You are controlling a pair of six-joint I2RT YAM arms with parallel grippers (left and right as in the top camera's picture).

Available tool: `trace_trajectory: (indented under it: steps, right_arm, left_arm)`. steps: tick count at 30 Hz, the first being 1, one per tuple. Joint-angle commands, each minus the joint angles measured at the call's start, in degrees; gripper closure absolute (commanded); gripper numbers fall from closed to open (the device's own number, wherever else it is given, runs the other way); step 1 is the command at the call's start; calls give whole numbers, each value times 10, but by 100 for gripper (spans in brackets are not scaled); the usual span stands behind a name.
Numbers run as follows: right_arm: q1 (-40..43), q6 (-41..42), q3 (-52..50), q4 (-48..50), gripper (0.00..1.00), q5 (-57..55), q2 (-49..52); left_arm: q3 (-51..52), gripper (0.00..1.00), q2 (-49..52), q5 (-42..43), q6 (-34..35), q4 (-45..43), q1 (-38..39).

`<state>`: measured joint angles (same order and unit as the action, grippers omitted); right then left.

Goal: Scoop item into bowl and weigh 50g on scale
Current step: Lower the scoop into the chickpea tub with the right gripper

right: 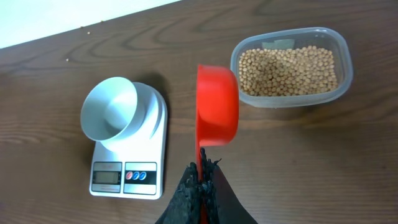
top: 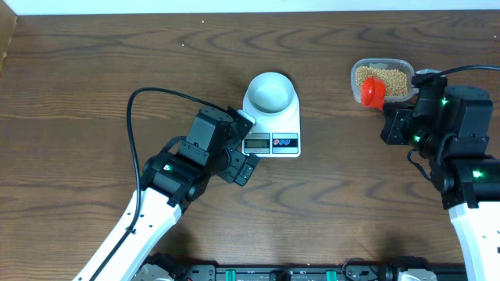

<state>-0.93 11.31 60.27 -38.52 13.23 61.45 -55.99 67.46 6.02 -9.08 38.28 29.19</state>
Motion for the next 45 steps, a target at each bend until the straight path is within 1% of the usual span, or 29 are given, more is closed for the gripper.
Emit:
trace_trajectory:
  steps: [1,34,42,45]
  right_arm:
    - [6,-12,8,2,99,-19,-4]
    - [6,-22,8,16,99,-18,-3]
    - [6,-23,10,12,99,33,28]
    - [6,-30,27,-2,99,37,51]
  left_arm:
    - [-6,2,4,-5,-8,-2,-1]
    - [-6,2,4,-5,-8,-2,-1]
    - [-6,2,4,-5,-8,-2,-1]
    - [-6,2,4,-5,-8,-2,-1]
